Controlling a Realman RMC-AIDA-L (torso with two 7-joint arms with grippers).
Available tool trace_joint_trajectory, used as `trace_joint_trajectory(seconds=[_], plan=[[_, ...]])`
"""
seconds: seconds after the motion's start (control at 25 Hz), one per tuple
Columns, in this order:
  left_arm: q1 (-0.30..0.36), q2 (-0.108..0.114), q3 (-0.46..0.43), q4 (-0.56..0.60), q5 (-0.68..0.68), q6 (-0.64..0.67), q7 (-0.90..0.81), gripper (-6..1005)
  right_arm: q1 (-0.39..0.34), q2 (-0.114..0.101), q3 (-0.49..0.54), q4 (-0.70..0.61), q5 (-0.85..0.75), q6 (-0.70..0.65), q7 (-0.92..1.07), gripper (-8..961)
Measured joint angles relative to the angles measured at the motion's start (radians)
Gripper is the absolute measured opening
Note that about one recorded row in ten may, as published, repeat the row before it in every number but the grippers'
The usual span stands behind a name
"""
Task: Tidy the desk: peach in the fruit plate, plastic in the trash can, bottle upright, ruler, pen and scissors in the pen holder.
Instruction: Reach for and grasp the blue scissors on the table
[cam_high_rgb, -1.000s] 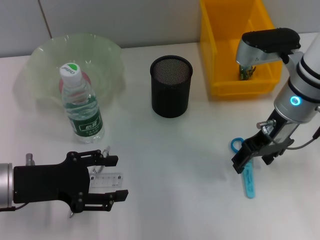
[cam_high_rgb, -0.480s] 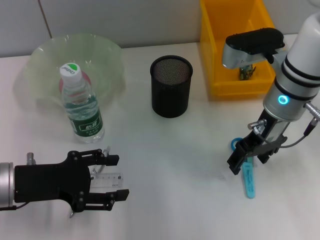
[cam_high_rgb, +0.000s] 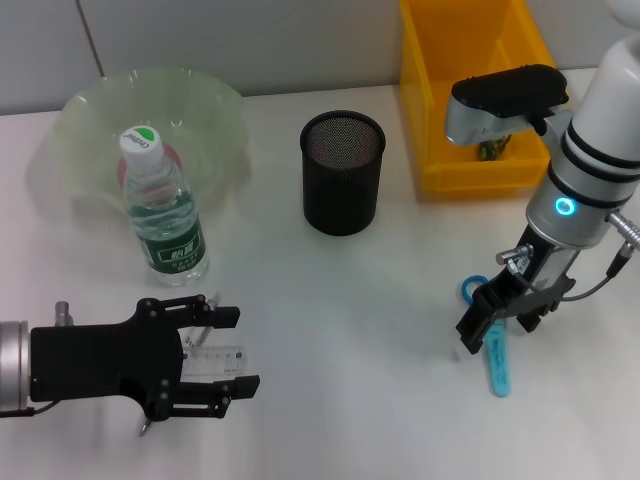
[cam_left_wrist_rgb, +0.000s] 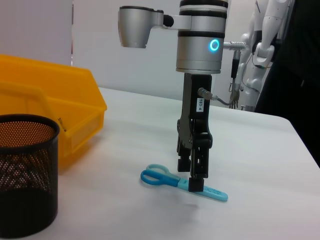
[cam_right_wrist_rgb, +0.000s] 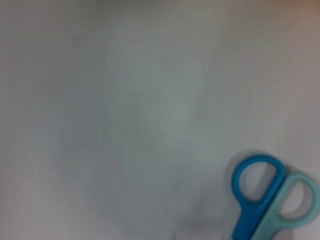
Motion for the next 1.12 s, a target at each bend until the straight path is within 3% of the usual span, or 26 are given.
trace_joint_trajectory(seconds=[0.48, 0.84, 1.08, 1.12], plan=[[0.000, 0.000, 0.000, 0.000, -0.005, 0.000, 0.006, 813, 0.000, 0.000, 0.000, 0.000, -0.020, 0.008, 0.001, 802], [0.000, 0.000, -0.002, 0.000, -0.006, 0.000, 0.006, 812, 0.005, 0.000, -0.009, 0.007, -0.018, 0.008, 0.001, 610], [0.000, 0.000, -0.003, 0.000, -0.006, 0.000, 0.006, 813, 0.015, 0.001, -0.009, 0.032, -0.017, 0.008, 0.001, 401], [0.000, 0.000, -0.003, 0.000, -0.006, 0.000, 0.006, 813, 0.018, 0.002, -0.009, 0.033, -0.017, 0.008, 0.001, 401]])
